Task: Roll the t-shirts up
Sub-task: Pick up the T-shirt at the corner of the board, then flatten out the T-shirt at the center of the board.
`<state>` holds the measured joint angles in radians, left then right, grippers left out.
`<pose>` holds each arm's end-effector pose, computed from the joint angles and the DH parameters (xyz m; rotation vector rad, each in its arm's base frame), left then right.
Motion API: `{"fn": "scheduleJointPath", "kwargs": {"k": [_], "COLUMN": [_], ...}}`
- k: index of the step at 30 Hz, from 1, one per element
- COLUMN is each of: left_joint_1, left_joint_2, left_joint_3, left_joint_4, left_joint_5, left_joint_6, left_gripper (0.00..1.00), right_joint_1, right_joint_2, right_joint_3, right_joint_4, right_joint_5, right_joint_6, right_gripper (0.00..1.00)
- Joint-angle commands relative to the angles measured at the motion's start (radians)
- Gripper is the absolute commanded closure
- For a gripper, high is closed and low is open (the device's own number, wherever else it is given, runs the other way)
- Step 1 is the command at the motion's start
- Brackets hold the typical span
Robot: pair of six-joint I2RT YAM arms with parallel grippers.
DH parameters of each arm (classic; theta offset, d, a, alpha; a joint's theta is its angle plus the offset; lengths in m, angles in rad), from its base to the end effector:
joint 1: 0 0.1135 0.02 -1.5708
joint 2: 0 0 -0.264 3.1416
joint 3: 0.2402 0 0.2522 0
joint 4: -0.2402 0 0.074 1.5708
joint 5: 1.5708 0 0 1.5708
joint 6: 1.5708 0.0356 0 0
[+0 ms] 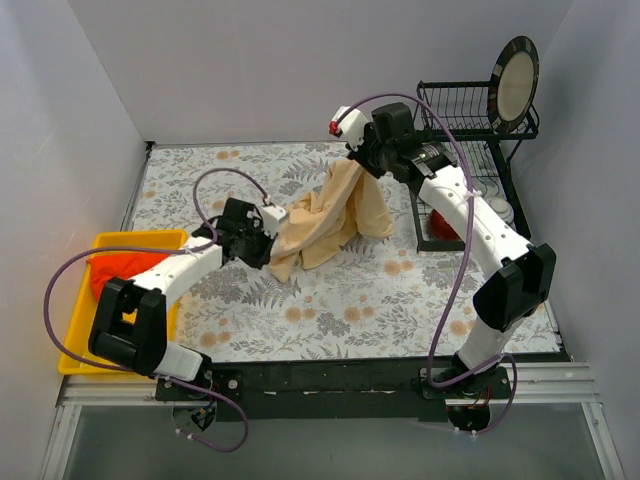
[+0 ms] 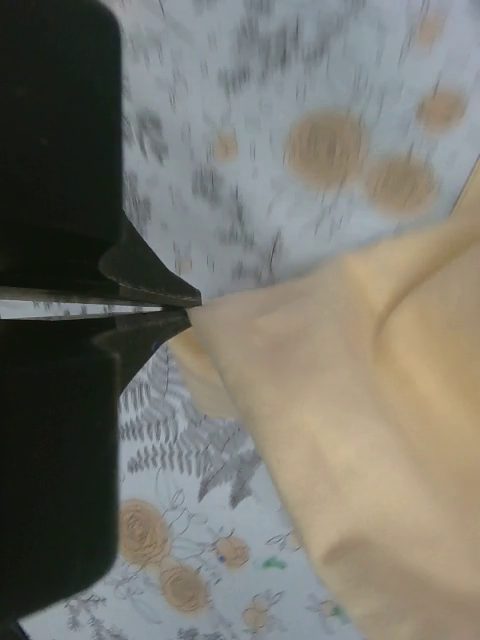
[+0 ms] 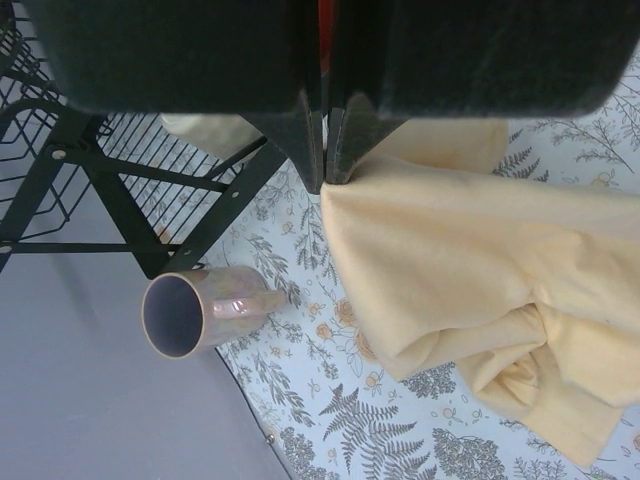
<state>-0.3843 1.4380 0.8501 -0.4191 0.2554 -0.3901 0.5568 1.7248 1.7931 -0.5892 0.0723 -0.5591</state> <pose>0.2563 -0.1134 0.1976 0.0909 2.6502 -0.6049 0.3374 0.2070 0.3965 -1.0697 1.7968 -0.0770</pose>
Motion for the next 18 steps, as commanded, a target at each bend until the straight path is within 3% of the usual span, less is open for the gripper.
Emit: {"fn": "scheduleJointPath", "kwargs": {"k": [1,5,18], "left_joint_1": [0.155,0.287,0.329], "left_joint_2": [-0.177,-0.225,-0.223], "left_joint_3": [0.255,0.501,0.921], "left_joint_4": [-0.084,-0.145,-0.069], "left_joint_5": [-0.096,-0.056,-0.145], "left_joint_6": [0.01,-0.004,-0.006], "left_gripper": [1.0,1.0,1.0], "right_joint_1": [0.002,0.0,0.006], "right_joint_2": [-0.141,-0.198,-0.301], "right_joint_3": [0.069,0.132,0.278], "right_joint_4": [-0.004,-0.038,0.045], "right_joint_5": [-0.008,-0.009,0.083], "right_joint_6": [-0.047,-0.041,-0.153], "right_gripper": [0.99,0.99,0.99]}}
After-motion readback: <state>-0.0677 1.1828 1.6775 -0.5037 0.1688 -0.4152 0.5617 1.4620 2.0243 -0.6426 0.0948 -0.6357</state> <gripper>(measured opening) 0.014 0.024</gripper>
